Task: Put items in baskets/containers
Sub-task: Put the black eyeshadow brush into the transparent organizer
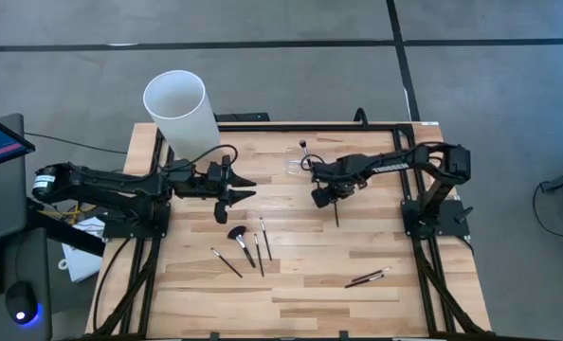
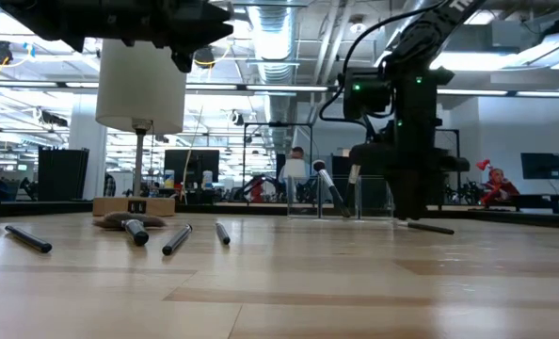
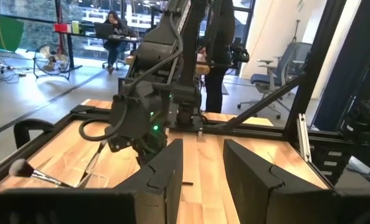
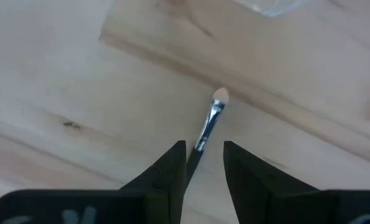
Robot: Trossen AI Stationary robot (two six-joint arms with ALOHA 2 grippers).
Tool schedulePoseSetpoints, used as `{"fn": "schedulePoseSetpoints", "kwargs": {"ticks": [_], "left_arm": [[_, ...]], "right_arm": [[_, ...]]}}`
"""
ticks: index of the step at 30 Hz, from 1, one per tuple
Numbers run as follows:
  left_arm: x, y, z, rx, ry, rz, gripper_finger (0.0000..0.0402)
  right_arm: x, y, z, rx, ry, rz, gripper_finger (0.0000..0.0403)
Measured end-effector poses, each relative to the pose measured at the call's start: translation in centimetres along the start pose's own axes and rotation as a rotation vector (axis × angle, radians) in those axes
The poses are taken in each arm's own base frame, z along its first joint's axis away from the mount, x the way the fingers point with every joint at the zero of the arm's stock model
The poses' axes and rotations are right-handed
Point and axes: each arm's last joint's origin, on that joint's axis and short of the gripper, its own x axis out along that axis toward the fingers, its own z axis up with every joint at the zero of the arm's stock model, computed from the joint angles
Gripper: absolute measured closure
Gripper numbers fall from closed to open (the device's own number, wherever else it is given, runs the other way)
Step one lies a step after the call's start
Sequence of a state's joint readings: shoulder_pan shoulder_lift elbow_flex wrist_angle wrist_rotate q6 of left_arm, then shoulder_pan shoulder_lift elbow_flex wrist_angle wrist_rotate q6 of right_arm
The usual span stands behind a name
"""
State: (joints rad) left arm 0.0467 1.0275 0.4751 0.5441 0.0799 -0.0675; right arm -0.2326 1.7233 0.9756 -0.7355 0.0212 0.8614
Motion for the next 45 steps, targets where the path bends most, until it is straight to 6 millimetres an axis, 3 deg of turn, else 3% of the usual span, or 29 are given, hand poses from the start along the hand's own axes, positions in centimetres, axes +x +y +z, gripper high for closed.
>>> {"fn": "schedulePoseSetpoints", "kwargs": {"ticks": [13,23,30,39,45], "left_arm": [[0.0,0.0,-0.1,-0.002,0.014,0.001,0.0289],[0.0,0.0,-0.1,0.001,0.014,0.001,0.0289],[0.0,0.0,-0.3,0.005,0.033,-0.001,0.0289],[0.0,0.0,-0.3,0.008,0.032,-0.001,0.0289],[-0.1,0.0,-0.2,0.009,0.024,-0.001,0.0289]], "right_arm": [[1.5,-0.2,-1.7,0.039,-0.017,0.006,0.0308],[1.6,-0.6,-1.7,0.047,0.006,-0.017,0.0393],[1.6,-0.6,-1.9,0.02,0.017,-0.03,0.0383],[0.3,-0.1,-3.9,-0.117,0.007,-0.029,0.0396],[-2.6,0.9,-5.8,-0.185,-0.145,0.014,0.0398]]}}
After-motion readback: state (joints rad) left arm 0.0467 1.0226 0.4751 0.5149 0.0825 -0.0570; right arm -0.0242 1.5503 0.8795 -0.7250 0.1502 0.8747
